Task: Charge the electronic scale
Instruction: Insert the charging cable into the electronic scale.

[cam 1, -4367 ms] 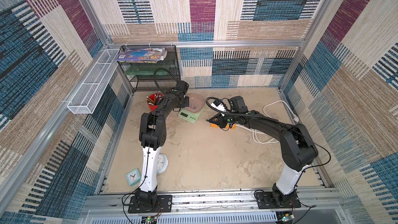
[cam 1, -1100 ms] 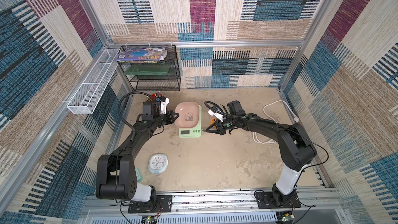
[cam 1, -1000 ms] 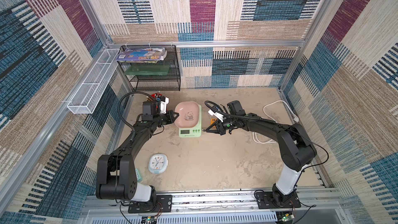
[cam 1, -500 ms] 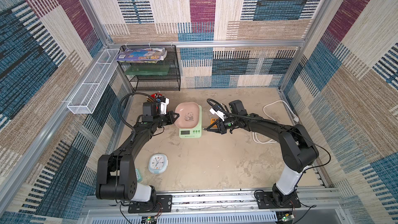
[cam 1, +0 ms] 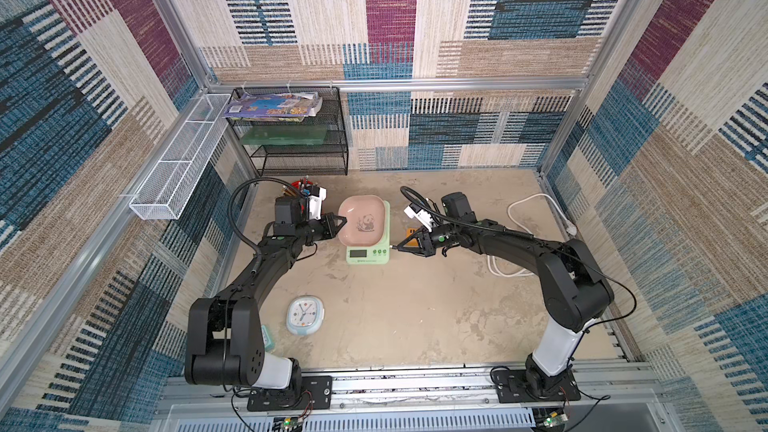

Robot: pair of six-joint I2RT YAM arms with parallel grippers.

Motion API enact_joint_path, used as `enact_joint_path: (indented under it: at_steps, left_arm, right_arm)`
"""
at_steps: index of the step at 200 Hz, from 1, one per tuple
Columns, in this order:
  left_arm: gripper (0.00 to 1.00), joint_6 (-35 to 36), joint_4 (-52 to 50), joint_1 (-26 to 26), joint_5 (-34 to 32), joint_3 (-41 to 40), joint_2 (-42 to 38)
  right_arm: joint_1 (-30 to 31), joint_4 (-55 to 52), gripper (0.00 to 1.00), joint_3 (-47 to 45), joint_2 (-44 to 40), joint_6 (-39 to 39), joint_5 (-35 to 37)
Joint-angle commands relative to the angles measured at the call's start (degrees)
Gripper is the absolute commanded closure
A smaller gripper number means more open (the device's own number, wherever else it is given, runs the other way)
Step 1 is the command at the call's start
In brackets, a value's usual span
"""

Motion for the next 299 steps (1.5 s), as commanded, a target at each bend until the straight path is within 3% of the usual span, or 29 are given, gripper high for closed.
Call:
enact_joint_path:
  at_steps: [1, 299]
  left_arm:
    - [1.0, -1.96, 3.79, 0.09, 2.16, -0.1, -0.45]
    - [1.0, -2.46, 4.78, 0.0, 4.41, 0.39, -1.32]
  right_arm:
    - [0.06, 2.81, 1.0, 0.31, 0.64, 1.9, -0.74]
    - [0.24, 2.66, 1.0, -0.17, -0.27, 1.86, 2.19]
